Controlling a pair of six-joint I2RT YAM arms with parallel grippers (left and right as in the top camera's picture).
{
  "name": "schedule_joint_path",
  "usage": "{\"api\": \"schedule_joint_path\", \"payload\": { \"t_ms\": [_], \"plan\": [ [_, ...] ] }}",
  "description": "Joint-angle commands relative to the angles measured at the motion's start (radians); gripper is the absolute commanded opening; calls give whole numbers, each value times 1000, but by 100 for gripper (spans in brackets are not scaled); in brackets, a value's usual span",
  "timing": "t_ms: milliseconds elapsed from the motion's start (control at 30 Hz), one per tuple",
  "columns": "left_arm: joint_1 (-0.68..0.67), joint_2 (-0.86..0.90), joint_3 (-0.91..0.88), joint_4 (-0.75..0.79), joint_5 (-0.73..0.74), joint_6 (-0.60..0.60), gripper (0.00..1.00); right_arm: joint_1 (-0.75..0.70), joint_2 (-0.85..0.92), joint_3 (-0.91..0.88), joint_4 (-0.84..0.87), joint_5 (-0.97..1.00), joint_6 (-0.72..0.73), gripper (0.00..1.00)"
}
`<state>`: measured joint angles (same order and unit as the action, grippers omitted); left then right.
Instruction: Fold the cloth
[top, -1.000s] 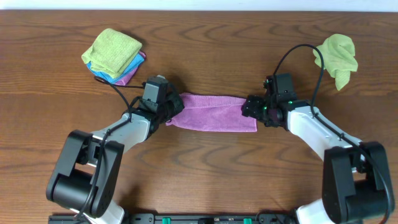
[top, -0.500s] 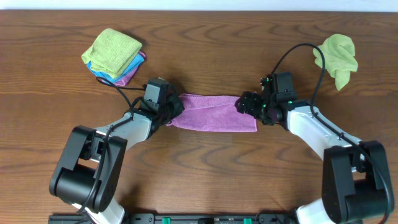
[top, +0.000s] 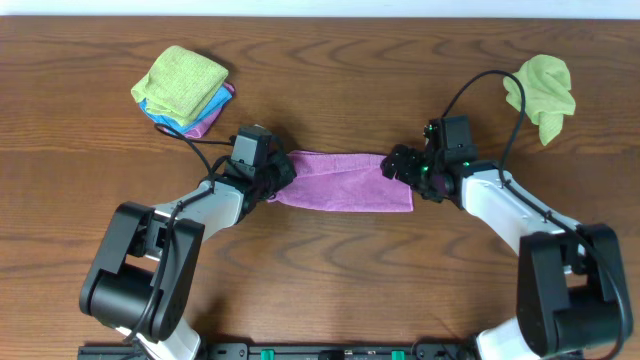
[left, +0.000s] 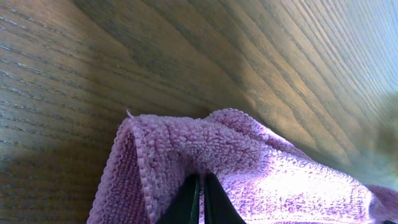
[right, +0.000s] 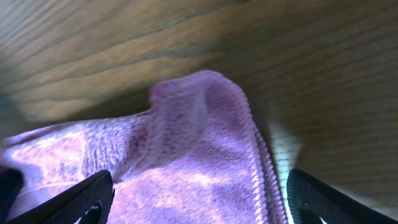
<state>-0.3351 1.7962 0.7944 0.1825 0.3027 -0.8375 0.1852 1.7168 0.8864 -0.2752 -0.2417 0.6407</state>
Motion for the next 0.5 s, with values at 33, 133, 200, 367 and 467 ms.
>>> {"api": "schedule_joint_path", "payload": {
  "t_ms": [33, 133, 200, 367, 467],
  "plan": [
    [0, 15, 16, -7, -21, 3, 6, -16, 43, 18, 24, 28, 21, 89],
    [0, 15, 16, -11, -21, 3, 6, -16, 68, 18, 50, 26, 44, 89],
    [0, 15, 16, -16, -21, 3, 6, -16, 84, 18, 63, 19, 54, 88],
    [0, 15, 16, -25, -21, 3, 6, -16, 125, 18, 63, -2, 55, 82],
    [0, 15, 16, -25, -21, 3, 6, -16, 138, 18, 62, -34, 54, 72]
  ]
}}
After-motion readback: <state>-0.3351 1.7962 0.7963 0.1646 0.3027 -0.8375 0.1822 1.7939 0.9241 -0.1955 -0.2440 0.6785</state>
